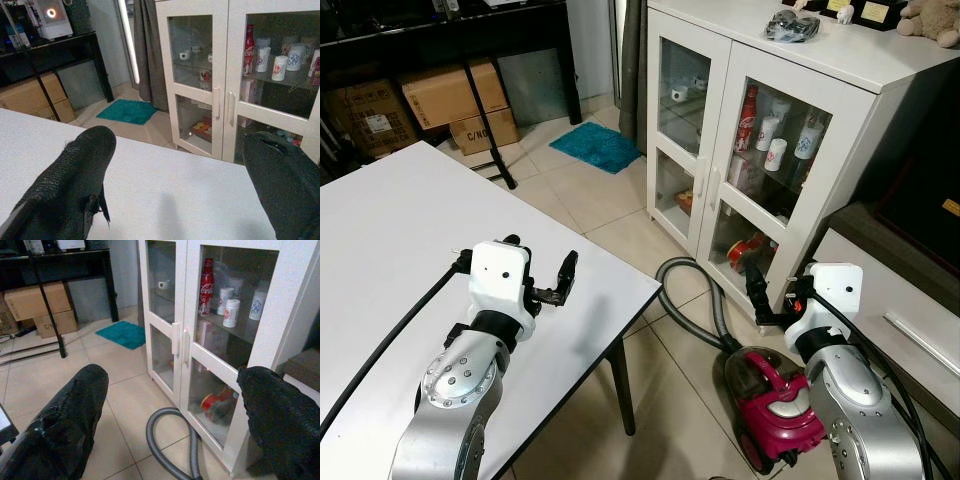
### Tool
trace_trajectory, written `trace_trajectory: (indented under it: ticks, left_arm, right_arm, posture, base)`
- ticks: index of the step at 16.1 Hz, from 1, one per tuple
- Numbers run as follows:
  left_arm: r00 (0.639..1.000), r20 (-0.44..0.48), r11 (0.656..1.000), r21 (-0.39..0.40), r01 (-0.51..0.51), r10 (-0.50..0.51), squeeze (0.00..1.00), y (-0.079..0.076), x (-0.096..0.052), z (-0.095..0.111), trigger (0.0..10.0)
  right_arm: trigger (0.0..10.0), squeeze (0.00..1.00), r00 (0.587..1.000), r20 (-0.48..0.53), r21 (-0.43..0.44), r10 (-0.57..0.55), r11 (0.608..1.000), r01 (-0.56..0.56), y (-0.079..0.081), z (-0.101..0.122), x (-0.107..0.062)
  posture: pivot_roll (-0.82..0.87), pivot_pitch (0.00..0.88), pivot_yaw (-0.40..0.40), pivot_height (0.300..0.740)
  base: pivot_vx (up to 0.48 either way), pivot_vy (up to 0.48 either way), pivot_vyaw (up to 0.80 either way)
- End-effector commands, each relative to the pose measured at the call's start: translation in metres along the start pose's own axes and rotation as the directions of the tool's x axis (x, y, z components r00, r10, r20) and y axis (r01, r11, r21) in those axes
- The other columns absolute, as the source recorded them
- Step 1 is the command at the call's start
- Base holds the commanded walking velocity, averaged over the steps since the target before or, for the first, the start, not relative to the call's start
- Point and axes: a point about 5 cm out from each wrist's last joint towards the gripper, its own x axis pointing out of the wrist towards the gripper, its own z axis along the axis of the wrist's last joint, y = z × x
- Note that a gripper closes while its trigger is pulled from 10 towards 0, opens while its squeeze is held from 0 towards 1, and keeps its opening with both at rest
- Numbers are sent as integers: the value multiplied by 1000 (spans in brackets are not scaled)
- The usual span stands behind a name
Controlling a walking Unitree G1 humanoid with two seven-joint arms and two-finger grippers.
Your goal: Setting the table
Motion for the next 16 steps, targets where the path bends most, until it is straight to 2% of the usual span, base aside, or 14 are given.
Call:
trace_trajectory:
  ticks: [1,14,15,16]
  left_arm:
    - [962,-114,968,39,-247,250,0,34,-7,15,10000]
    - [962,-114,968,39,-247,250,0,34,-7,15,10000]
    - [966,-99,971,18,-240,241,1000,36,-6,16,10000]
    - [968,-86,971,-5,-238,237,1000,40,-5,16,10000]
  right_arm:
    - [10000,0,997,74,63,5,998,-9,20,48,10]
    - [10000,0,997,74,63,5,998,-9,20,48,10]
    - [10000,1000,998,60,75,30,997,-35,24,42,11]
    - [10000,1000,996,57,128,74,988,-81,29,37,12]
  posture:
    - [-130,0,70,740]
    - [-130,0,70,740]
    - [-120,0,53,740]
    - [-120,0,53,740]
  base:
    - [0,0,0]
    - [0,0,0]
    - [0,0,0]
    - [0,0,0]
